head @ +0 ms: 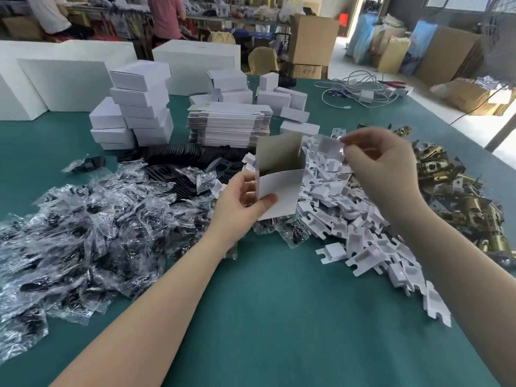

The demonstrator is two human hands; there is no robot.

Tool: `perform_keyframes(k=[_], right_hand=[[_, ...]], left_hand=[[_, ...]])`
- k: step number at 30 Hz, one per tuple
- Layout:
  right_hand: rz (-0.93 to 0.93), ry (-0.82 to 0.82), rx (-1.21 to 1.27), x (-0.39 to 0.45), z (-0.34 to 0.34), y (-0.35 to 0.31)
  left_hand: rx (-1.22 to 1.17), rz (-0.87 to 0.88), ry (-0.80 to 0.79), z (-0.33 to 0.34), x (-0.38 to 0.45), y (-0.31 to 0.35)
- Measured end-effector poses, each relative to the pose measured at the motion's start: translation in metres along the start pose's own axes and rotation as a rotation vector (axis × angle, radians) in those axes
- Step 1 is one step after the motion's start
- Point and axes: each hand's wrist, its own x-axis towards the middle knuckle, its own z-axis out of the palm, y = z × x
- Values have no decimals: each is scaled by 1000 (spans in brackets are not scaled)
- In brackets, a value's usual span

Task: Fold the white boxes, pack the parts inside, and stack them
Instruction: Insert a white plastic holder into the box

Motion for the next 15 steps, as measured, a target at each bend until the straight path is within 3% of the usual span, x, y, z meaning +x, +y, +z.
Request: perform_keyframes(k=[5, 10, 15], right_hand=[[-125, -102, 146, 4, -9, -45], [-132, -272, -212, 13, 1, -65], [-49, -362, -414, 29, 9, -70]], left_hand=[[11, -8, 0, 0, -1, 2], [32, 4, -13, 1, -1, 2], [76, 25, -19, 2, -2, 2]])
